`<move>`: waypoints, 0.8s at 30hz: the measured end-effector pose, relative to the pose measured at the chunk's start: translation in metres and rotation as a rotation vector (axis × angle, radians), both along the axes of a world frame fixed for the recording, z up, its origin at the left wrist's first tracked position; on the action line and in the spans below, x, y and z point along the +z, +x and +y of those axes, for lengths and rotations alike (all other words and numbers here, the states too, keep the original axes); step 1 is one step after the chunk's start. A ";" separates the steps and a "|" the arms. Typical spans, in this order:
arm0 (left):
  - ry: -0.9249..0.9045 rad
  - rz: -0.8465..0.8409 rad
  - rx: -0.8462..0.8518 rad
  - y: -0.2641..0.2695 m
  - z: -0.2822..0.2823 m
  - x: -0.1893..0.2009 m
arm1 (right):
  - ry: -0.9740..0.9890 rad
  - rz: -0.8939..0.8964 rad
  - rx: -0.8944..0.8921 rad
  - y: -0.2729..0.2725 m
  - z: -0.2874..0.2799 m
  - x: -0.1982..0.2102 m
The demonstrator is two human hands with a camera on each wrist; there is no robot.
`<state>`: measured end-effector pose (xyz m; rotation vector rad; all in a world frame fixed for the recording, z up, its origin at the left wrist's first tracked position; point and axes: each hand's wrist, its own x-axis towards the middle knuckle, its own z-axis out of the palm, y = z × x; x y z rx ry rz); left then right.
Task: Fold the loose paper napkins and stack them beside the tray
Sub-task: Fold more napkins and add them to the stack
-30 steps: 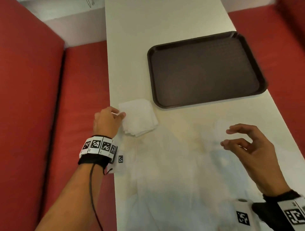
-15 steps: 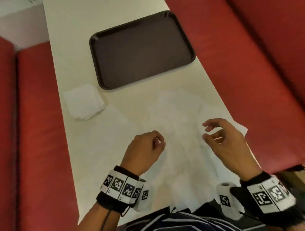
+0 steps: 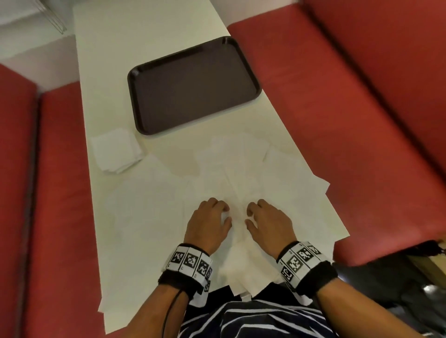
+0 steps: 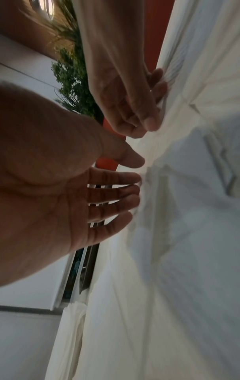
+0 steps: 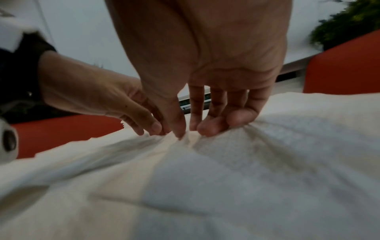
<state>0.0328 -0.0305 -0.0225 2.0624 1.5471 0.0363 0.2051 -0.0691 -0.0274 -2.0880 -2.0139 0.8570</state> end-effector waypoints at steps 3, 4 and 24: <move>-0.026 -0.091 0.002 -0.005 0.005 0.005 | 0.011 0.067 -0.068 -0.008 0.003 0.001; -0.048 -0.130 0.005 -0.007 0.005 0.008 | -0.005 0.072 -0.074 -0.011 0.004 0.001; -0.437 -0.872 0.624 -0.010 0.003 0.091 | 0.023 1.240 -0.402 0.004 0.022 0.111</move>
